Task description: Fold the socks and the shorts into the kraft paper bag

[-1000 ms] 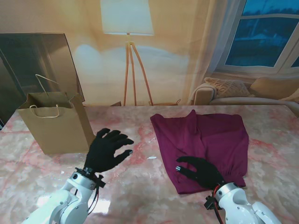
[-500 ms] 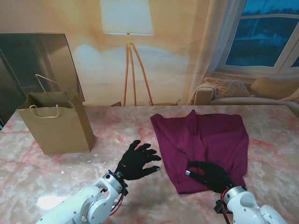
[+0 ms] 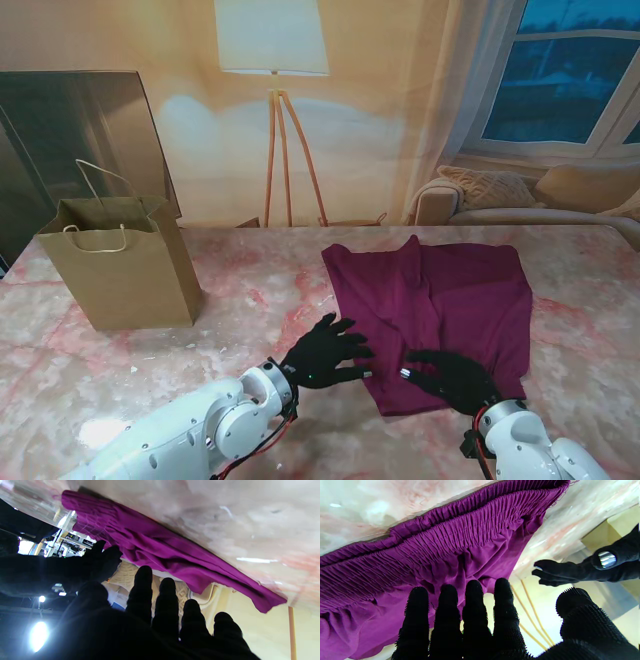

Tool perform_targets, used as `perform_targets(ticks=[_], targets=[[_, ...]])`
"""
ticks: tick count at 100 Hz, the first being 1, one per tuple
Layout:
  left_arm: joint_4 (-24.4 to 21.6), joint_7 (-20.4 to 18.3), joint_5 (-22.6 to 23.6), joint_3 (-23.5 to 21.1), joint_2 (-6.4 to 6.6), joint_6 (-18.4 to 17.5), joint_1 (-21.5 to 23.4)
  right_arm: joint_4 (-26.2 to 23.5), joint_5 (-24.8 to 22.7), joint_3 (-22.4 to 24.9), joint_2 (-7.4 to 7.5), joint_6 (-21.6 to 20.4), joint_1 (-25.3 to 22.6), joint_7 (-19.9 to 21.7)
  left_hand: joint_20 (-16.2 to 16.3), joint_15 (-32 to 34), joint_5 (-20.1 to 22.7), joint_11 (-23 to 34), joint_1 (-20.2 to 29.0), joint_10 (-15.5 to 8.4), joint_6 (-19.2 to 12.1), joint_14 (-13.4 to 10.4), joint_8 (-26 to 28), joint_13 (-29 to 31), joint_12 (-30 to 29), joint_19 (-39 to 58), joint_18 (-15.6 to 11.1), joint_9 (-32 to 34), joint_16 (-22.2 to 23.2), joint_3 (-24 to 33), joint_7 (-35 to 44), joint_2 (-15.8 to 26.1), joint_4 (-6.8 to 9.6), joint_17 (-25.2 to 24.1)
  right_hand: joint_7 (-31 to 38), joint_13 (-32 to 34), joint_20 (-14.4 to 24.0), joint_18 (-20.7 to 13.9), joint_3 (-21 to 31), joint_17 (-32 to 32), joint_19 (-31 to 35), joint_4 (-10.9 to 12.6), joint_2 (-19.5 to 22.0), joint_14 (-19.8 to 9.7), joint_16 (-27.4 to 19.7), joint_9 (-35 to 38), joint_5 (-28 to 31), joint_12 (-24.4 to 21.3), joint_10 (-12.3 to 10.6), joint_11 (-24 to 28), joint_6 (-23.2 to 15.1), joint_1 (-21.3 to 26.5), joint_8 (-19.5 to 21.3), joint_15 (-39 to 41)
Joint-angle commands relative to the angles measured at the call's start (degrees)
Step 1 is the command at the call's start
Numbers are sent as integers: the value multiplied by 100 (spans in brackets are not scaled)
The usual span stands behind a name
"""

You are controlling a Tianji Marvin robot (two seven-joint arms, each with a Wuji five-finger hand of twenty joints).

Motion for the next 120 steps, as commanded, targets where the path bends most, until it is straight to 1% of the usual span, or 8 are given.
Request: perform_targets(ticks=[1,5,28,46,62,85,101,120], targets=[[111,-96,-25,70,-159,6,-114,10,-8,-30,-5,-4,-31,-32,-137,-171,-140,-109,-123,-273,-40,-153,-13,-272,-62,-172,-123,-294,-44,-138,-119,321,353,-20,97,27,41,-154,-150,-53,39,164,174,57,110,65,138,42,23,108,-127,54,63,127],[244,-91,-103,185,-222,-24,-201,13,-2,-30,-6,-11,-33,-41,-411,-194,-136,-101,-133,-276,-70,-149,4,-280,-60,-211,-136,-324,-34,-128,-112,330,388,22,97,23,40,-160,-149,-53,39,164,177,61,109,53,134,41,19,105,-130,54,63,126],[734,-385,-466,737,-473,-13,-623,-6,-37,31,-15,-84,-102,-111,-904,-340,30,-83,-513,-226,-10,-132,41,-323,-38,-236,-165,-301,-93,-183,-54,716,411,24,108,38,36,-158,-147,-46,46,164,176,64,109,76,151,43,24,114,-120,56,64,133],[696,-942,-616,929,-416,207,-792,-47,-87,120,-19,-121,-172,-144,-950,-219,783,89,-742,18,116,-54,223,-291,112,-208,-139,352,20,-199,352,908,442,14,105,44,33,-157,-147,-45,47,164,179,71,110,74,154,41,30,110,-116,57,62,137],[364,-1423,-608,839,-143,358,-723,-95,-169,236,-16,-111,-221,-136,-951,-35,1391,257,-818,196,146,128,492,68,299,-202,-108,1011,151,-206,837,949,442,13,102,45,32,-158,-149,-40,51,164,181,68,110,85,150,42,27,114,-120,55,60,136],[-266,-2045,-364,315,352,491,-286,-133,-371,395,6,-49,-234,-49,-811,36,2001,249,-768,182,143,121,946,214,383,-136,-126,1177,229,-226,1585,966,375,22,104,92,30,-178,-147,-5,68,165,180,65,113,129,159,44,46,122,-129,51,57,149],[-724,-2455,68,-248,661,488,182,-68,-538,471,24,42,-154,11,-724,66,2036,257,-776,139,115,100,1056,267,380,-120,-131,1201,242,-244,1763,1011,343,25,123,190,-4,-250,-136,49,47,167,161,53,122,213,211,57,37,156,-87,64,61,185],[-1263,-3003,514,-1232,896,504,899,-10,-783,476,72,169,-44,208,-565,118,2171,288,-737,149,20,123,1277,315,384,-101,-145,1257,282,-228,2171,956,350,25,306,471,-32,-281,-120,208,107,167,139,76,159,528,575,99,49,274,-66,89,128,300]])
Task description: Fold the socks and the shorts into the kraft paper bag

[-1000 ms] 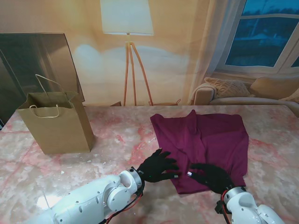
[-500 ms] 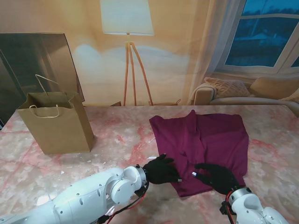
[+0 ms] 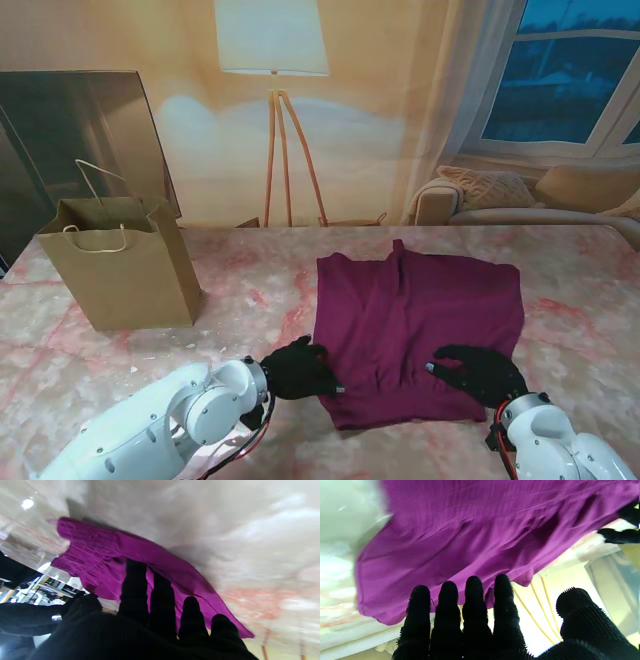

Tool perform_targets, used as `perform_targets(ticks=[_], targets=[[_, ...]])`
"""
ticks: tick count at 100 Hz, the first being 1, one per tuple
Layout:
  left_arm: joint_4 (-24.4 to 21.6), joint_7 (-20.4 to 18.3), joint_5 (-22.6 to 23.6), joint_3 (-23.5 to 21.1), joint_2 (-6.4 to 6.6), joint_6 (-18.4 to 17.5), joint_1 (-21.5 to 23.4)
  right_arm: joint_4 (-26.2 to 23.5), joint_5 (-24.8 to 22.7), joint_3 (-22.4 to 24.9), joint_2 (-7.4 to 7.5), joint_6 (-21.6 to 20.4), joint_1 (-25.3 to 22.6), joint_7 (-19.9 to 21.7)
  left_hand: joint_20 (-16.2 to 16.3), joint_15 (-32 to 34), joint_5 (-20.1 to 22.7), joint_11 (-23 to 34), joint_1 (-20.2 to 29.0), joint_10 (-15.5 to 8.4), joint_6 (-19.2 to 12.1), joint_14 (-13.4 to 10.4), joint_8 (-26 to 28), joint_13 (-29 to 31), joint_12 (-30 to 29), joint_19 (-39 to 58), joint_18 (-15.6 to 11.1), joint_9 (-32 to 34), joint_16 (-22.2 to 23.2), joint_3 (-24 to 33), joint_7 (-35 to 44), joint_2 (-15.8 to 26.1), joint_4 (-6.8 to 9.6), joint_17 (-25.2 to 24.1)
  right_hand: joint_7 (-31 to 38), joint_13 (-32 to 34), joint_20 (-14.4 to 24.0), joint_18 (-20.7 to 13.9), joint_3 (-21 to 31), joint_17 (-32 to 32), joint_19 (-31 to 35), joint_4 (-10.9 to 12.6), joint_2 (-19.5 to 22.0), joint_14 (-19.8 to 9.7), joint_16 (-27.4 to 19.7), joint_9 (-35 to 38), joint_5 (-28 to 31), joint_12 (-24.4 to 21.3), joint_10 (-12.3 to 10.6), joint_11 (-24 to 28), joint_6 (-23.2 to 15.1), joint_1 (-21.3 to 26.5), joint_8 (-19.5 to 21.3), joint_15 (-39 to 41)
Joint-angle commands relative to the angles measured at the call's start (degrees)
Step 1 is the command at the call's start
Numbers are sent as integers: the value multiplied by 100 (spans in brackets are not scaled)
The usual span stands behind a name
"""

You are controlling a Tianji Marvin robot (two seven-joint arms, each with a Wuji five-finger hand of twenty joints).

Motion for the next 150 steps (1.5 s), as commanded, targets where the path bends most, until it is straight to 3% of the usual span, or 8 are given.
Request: perform_targets(ticks=[1,42,69,83,90,105,118,150], targets=[[98,-86,205,-126,260,70,304,11,-134,0,51,48,6,119,121,86,825,136,-92,434,508,-33,480,129,80,8,-88,239,81,-123,1000,311,143,2,200,275,-28,-138,-120,92,123,167,138,79,153,240,339,100,47,155,-62,90,132,185],[-758,-657,1227,-1900,371,135,1425,-266,-406,-157,201,-318,-352,888,667,127,428,33,-75,474,561,18,140,190,9,172,-109,-44,128,-120,430,116,136,-9,930,1587,24,240,-75,851,1384,147,221,399,415,1663,1555,237,150,543,-163,-87,643,750],[-1041,-228,1591,-2402,295,237,1776,-584,-213,-448,260,-804,-673,1133,1829,112,-665,-118,412,591,499,29,-426,258,-56,672,-90,-584,142,-48,-666,-559,190,-121,876,1880,21,435,-57,1128,1751,139,255,622,478,1771,1547,250,327,586,-112,-177,681,924],[-1314,262,1755,-2484,231,275,2028,-875,104,-552,288,-1022,-809,1320,2114,126,-706,-120,548,595,441,73,-396,332,-53,787,-51,-598,137,-34,-659,-651,170,-159,551,1752,-50,478,-77,1101,1797,127,283,669,459,1433,1019,207,301,453,-127,-208,574,898],[-1413,559,1848,-2501,202,213,2152,-1010,41,-559,254,-1147,-862,1084,2505,164,-692,-106,596,599,412,129,-370,468,-36,940,46,-536,149,-43,-648,-687,156,-221,503,1669,-91,439,-81,1052,1772,126,262,606,448,1356,957,206,257,437,-148,-186,556,869],[-1476,1293,1934,-2426,139,102,2366,-1134,-214,-654,144,-1262,-726,277,2603,174,-671,-92,689,599,377,149,-359,528,-24,923,112,-487,149,-3,-633,-735,166,-238,451,1422,-225,295,-33,835,1572,146,172,429,413,1168,819,208,160,409,-225,-48,538,737],[-1325,1946,1986,-2219,96,-118,2395,-1158,-408,-769,131,-1014,-313,230,2918,283,-522,22,746,592,377,220,-314,803,61,1056,240,-147,204,29,-528,-820,157,-270,374,1163,-318,174,104,668,1328,196,152,301,363,900,591,195,75,346,-257,104,507,559],[-428,1748,698,-1245,41,-956,1562,-276,-181,-1569,137,-194,1180,454,2984,198,-582,-118,810,248,412,-20,-533,805,-74,1004,-22,-289,78,14,-709,-701,45,-246,169,146,-506,-394,1202,53,227,204,-43,-209,44,-70,19,63,-156,8,-225,-225,402,7]])
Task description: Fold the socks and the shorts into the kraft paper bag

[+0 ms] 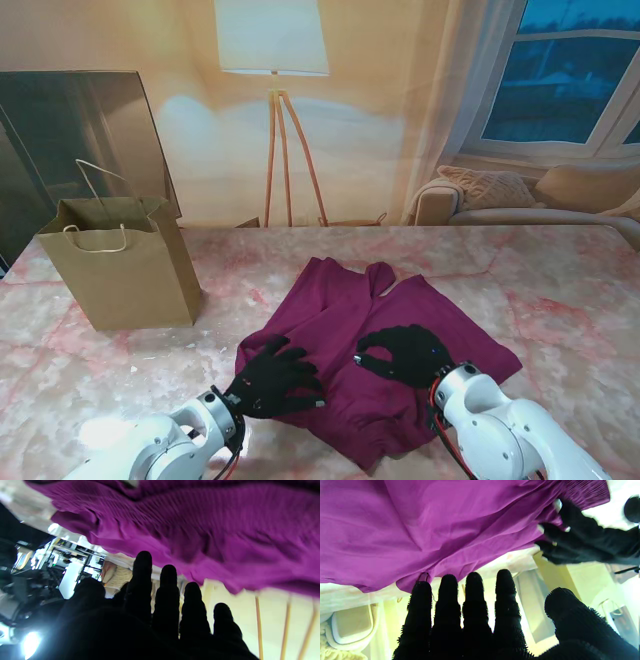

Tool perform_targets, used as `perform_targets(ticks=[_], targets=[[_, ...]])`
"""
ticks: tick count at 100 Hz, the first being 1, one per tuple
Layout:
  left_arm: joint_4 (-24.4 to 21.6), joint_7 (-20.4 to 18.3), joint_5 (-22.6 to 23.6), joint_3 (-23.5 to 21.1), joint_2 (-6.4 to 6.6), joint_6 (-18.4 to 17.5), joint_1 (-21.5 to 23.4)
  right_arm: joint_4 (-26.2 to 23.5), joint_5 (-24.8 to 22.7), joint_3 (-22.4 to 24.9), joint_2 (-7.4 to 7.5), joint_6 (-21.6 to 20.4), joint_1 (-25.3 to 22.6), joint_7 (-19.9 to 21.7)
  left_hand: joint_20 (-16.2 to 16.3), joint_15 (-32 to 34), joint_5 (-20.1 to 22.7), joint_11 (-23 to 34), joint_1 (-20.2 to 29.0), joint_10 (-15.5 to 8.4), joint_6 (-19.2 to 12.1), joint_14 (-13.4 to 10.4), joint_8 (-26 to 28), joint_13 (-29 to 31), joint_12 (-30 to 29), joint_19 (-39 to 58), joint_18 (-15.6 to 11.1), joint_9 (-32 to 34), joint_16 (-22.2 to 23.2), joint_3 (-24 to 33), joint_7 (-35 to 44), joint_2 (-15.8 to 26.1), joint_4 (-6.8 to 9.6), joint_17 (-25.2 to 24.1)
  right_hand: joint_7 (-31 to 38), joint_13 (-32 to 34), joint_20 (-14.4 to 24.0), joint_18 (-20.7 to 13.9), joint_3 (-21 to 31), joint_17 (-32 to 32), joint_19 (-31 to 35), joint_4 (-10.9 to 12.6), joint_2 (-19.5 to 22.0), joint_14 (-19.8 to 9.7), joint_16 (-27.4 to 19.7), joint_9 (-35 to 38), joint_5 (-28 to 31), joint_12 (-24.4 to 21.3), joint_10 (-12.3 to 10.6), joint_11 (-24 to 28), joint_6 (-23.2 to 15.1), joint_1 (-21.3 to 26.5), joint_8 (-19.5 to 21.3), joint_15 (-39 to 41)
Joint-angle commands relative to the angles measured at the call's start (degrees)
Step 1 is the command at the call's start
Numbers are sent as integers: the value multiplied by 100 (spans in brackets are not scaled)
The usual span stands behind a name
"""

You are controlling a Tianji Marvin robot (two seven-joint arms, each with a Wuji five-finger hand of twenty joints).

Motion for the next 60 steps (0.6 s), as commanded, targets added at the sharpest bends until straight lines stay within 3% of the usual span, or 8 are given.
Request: perform_targets(ticks=[1,8,16,26,40,56,60], targets=[[252,-175,-355,86,-89,-18,-203,201,95,-87,-33,98,220,45,-11,-148,-156,-158,151,-194,19,-143,-120,-169,-87,-129,-138,-288,-109,6,-164,192,42,-29,-108,-285,-220,-266,128,-165,-200,216,-77,-212,-161,-239,-205,-99,-150,-131,-49,-165,-71,-182],[457,-426,-810,255,-108,-73,-392,503,200,-311,-46,195,536,8,-262,-181,-172,-133,114,-210,37,-179,-227,-299,-176,-419,-234,-400,-193,-73,-258,367,0,61,-165,-446,-247,-338,144,-261,-310,210,-99,-311,-207,-388,-346,-130,-204,-208,-43,-202,-95,-250],[562,-578,-929,399,-101,-33,-517,816,289,-551,-54,293,858,3,-375,-219,-147,-111,47,-184,74,-195,-236,-416,-180,-506,-269,-390,-216,-95,-254,521,-9,73,-241,-572,-265,-380,145,-314,-418,206,-99,-405,-258,-524,-528,-164,-265,-284,-17,-256,-129,-300],[635,-640,-786,571,-70,51,-639,1135,369,-849,-65,459,1203,13,-699,-306,-55,-39,28,-148,16,-403,-165,-660,-126,-662,-423,-228,-289,-108,-158,534,-14,151,-392,-750,-248,-317,123,-335,-480,209,-57,-530,-309,-726,-912,-191,-345,-355,15,-346,-187,-354],[579,-981,-593,582,21,181,-650,1475,370,-1227,-69,632,1587,33,-988,-280,296,87,-93,-83,26,-377,53,-701,9,-751,-415,188,-295,-137,191,644,-42,177,-547,-1039,-131,-181,-18,-475,-493,213,26,-680,-381,-1100,-1294,-255,-445,-499,-85,-492,-259,-435],[294,-1363,-400,330,121,216,-384,1808,200,-1646,-28,799,2009,253,-964,-168,759,180,-191,-52,-25,-271,229,-454,93,-636,-370,571,-239,-165,561,740,-55,154,-522,-1050,106,-109,-294,-445,-512,236,123,-651,-405,-1091,-1320,-319,-434,-573,-215,-529,-290,-403],[231,-1403,-282,247,141,201,-307,1897,202,-1738,-16,857,2104,339,-902,-111,986,212,-205,-44,-54,-226,463,-335,131,-559,-342,709,-193,-156,986,735,-51,132,-514,-1046,132,-109,-358,-429,-510,229,148,-643,-401,-1100,-1330,-313,-425,-561,-223,-577,-289,-398]])
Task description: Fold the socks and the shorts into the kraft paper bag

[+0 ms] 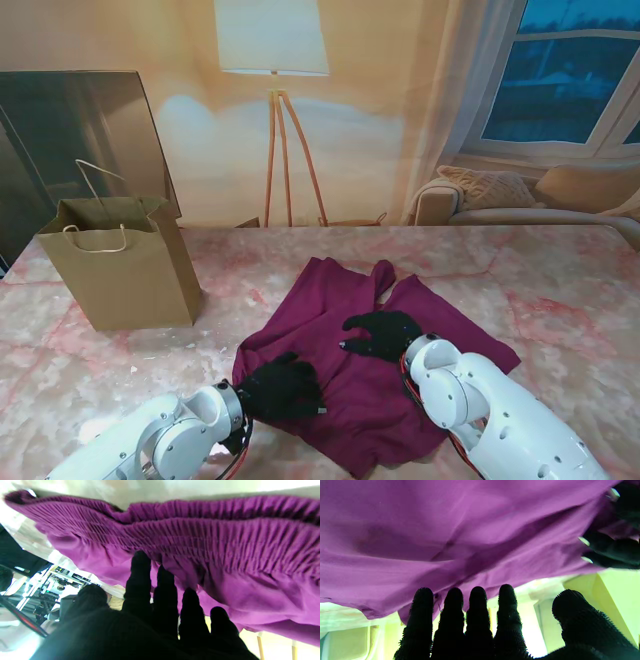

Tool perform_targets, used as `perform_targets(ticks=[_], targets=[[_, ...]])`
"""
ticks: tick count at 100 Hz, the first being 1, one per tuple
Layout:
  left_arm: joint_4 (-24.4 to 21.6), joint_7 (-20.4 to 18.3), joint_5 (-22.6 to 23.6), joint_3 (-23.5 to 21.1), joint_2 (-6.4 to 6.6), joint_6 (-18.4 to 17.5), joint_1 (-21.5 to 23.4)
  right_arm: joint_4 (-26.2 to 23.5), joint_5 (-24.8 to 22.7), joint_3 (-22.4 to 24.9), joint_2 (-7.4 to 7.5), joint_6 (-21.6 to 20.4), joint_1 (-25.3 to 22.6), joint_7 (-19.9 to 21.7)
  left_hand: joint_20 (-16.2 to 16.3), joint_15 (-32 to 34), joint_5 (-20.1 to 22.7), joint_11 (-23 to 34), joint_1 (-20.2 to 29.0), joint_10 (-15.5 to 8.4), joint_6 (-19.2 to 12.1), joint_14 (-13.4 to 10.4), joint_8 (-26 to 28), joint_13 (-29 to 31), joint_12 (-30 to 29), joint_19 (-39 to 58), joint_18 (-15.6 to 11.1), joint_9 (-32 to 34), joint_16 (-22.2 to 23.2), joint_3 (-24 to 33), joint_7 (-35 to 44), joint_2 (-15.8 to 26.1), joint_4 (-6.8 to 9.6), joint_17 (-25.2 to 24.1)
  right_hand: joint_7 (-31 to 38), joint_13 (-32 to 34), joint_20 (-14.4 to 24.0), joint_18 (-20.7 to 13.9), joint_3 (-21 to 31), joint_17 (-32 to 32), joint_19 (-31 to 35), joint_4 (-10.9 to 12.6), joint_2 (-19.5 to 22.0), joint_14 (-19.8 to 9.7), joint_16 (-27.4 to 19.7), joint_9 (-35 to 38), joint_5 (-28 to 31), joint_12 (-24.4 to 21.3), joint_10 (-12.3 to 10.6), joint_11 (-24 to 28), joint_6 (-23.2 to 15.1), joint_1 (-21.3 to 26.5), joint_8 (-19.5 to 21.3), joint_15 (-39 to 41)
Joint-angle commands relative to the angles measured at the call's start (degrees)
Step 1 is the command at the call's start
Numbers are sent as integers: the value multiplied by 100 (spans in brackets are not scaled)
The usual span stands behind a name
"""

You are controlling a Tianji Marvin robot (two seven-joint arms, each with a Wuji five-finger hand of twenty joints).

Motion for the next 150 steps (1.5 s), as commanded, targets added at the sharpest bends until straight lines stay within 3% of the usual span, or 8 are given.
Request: perform_targets(ticks=[1,21,40,55,67,91,127,150], targets=[[20,-21,199,-49,124,16,218,123,24,-64,-11,98,100,165,56,61,578,418,-145,193,97,21,425,150,229,77,-21,495,68,-152,815,352,-51,-63,-76,-142,217,41,-171,-54,-129,257,187,-183,-115,-126,-210,-90,-100,-73,-99,-214,-64,-88],[-176,-298,334,-513,175,-3,547,307,-146,-180,54,183,186,390,142,110,598,410,-199,196,42,27,613,213,242,134,-46,518,104,-170,1126,370,-60,-73,271,375,593,105,-438,179,141,250,208,98,72,363,350,109,7,372,-120,-293,74,179],[-293,-444,533,-1009,193,-36,775,156,-465,193,125,186,-207,571,356,151,522,401,-221,290,3,131,808,217,239,251,-5,435,141,-158,1465,281,-51,-115,565,1328,1500,457,-432,783,1402,229,144,646,880,1152,1072,343,165,873,-152,-351,220,915],[-309,-697,767,-1353,236,-185,827,77,-504,590,147,237,-592,637,236,60,179,232,-295,314,-190,112,1106,-28,257,99,34,-182,160,-135,1759,218,-26,-92,674,1796,1941,622,-418,1046,2311,227,84,918,1467,1604,1372,541,246,1303,-132,-334,260,1552],[-331,-624,928,-1616,226,-214,965,-32,-619,930,178,170,-926,764,211,-16,-213,125,-279,268,-223,99,993,-194,202,88,47,-584,157,-120,1412,154,-4,-87,902,2145,2141,744,-409,1288,2899,218,59,1052,1757,2061,1892,648,306,1515,-139,-321,306,2030],[-729,-531,959,-2198,180,-188,1472,-469,-932,1660,201,-140,-1727,849,155,-91,-426,36,-183,223,-234,118,458,-232,102,78,103,-901,159,-80,449,-67,70,-94,1221,2631,2309,931,-441,1645,3642,207,41,1206,1999,2769,2639,691,395,1701,-123,-307,357,2649],[-973,-64,878,-2358,105,-352,1741,-1309,-1583,2586,178,-1006,-2850,578,173,-88,-475,14,-104,158,-312,108,307,-154,62,96,191,-1000,159,-57,231,-241,105,-104,1941,2976,2359,1070,-383,1747,3773,197,-65,1101,1911,3895,3910,754,274,1966,-308,-378,484,2737],[-913,529,711,-2271,15,-296,1770,-1421,-1861,2666,69,-1365,-3041,-821,331,-37,-389,74,-47,185,-271,137,337,9,76,221,325,-865,182,-30,325,-297,121,-140,1329,2101,1788,788,-249,1022,2413,197,-136,782,1397,2701,2707,614,167,1347,-418,-402,300,1647]])
